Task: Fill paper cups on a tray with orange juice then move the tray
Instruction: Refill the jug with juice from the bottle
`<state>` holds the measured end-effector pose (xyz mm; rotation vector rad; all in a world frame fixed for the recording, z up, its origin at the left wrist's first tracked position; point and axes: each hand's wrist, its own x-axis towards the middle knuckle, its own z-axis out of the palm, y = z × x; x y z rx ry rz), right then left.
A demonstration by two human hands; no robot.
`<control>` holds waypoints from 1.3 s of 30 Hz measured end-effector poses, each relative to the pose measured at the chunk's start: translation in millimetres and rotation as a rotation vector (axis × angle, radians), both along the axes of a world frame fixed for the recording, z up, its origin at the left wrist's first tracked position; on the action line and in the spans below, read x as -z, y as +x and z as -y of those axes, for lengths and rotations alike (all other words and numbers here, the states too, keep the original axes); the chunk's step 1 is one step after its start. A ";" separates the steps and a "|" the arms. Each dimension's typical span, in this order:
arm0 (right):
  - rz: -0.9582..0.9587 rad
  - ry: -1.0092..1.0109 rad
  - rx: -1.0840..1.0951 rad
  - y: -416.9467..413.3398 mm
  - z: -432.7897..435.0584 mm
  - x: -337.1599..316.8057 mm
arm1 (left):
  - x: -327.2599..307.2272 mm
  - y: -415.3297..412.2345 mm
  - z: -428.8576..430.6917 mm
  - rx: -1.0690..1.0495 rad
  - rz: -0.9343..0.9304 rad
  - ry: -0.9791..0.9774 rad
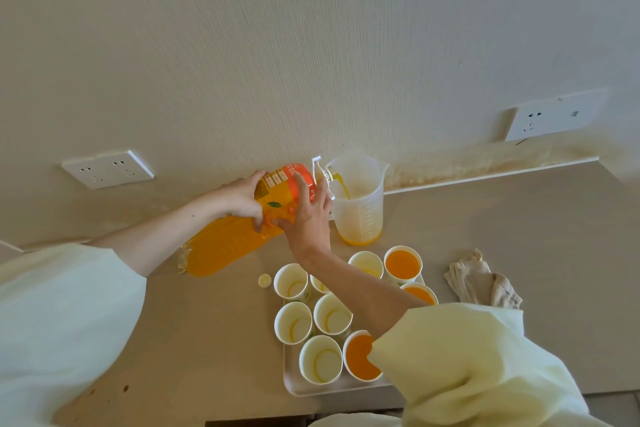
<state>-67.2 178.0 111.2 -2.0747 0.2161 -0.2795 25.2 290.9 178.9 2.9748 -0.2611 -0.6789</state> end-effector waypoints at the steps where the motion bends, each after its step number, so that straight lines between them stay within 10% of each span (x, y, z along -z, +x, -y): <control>1: 0.000 0.002 -0.001 0.2 0.3 0.0 | -0.4 -0.1 0.0 0.002 0.002 -0.001; 39: 0.022 -0.016 0.013 0.5 6.5 -2.0 | -10.4 -6.0 8.4 -0.008 -0.003 -0.018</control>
